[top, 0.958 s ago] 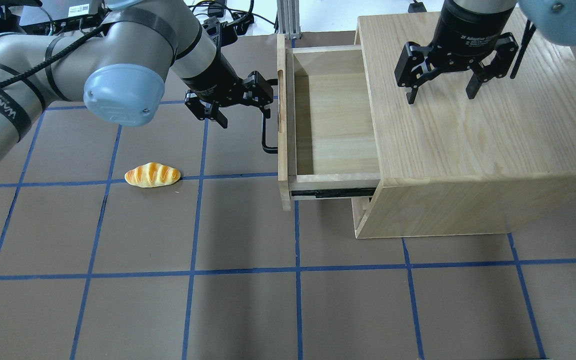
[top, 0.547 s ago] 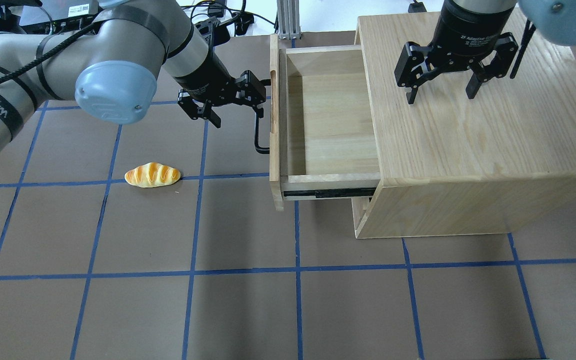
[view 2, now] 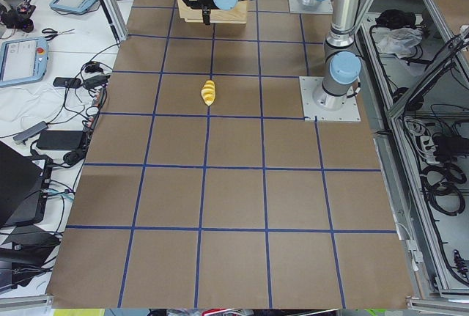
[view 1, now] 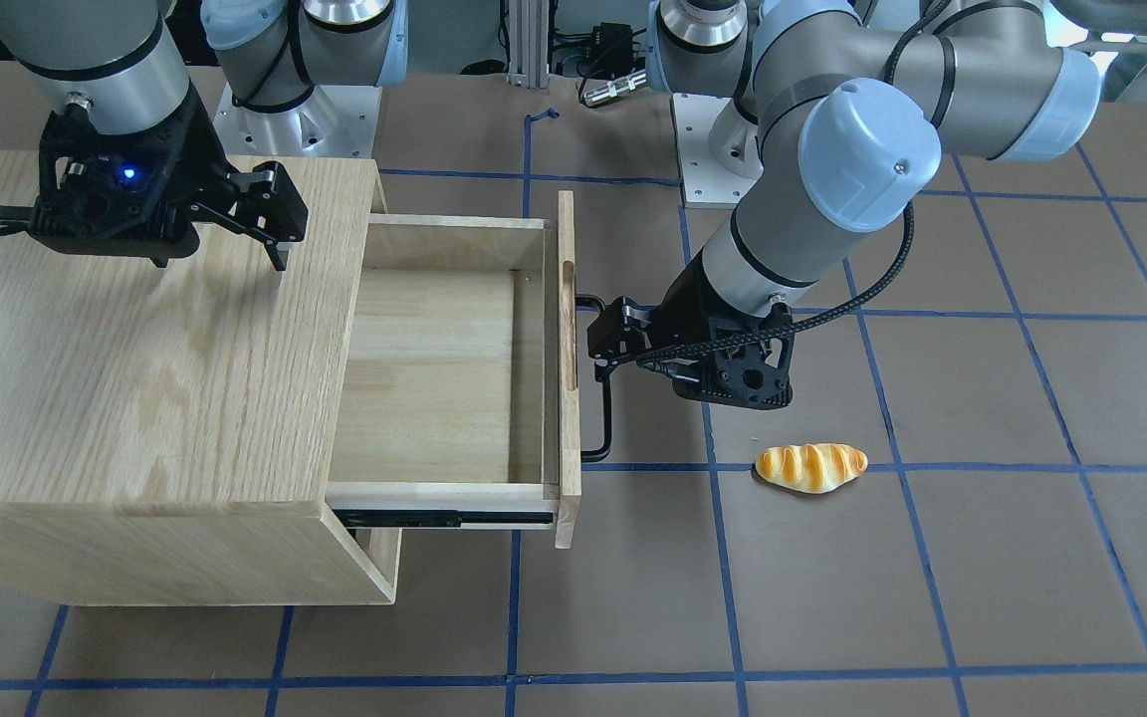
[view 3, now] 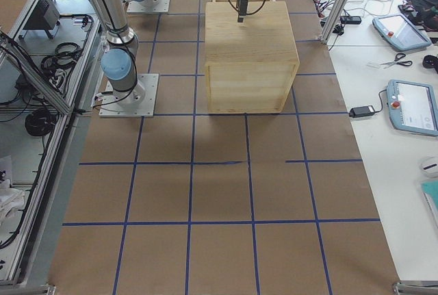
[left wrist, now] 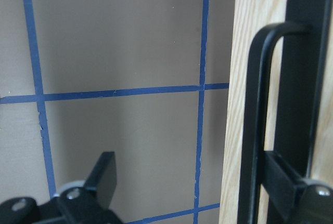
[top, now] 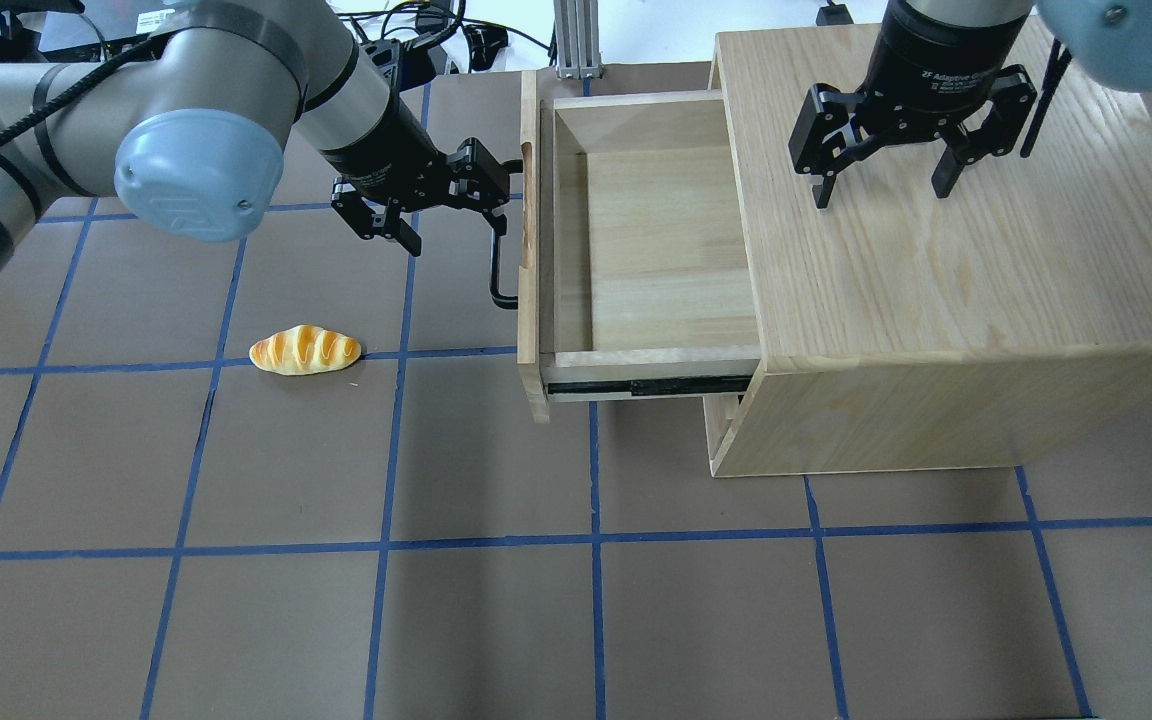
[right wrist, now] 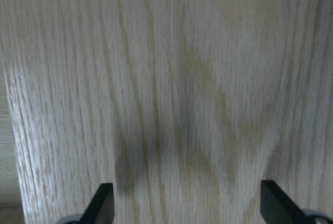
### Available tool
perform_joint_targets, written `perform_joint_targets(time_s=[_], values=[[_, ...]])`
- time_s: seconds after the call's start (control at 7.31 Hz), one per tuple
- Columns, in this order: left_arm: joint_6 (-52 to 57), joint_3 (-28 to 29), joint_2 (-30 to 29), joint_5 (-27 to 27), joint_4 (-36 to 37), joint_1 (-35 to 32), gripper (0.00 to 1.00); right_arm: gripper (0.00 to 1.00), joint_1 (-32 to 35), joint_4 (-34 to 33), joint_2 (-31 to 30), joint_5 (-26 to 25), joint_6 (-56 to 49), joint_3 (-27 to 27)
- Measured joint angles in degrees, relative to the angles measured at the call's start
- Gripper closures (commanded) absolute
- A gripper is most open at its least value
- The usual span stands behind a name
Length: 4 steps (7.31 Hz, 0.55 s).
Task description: Open upper drawer
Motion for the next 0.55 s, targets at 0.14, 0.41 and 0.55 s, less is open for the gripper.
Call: perform_joint_targets(time_s=[0.14, 0.41, 0.55], values=[[0.1, 0.0, 0.1, 0.1, -0.4, 0.7, 0.00, 0.00, 0.0, 0.0, 0.0, 0.0, 0.0, 0.0], [0.4, 0.1, 0.8, -0.1, -1.8, 2.6, 0.00, 0.00, 0.0, 0.0, 0.0, 0.0, 0.0, 0.0], [0.7, 0.1, 1.1, -0.1, -2.4, 3.2, 0.00, 0.00, 0.0, 0.0, 0.0, 0.0, 0.0, 0.0]])
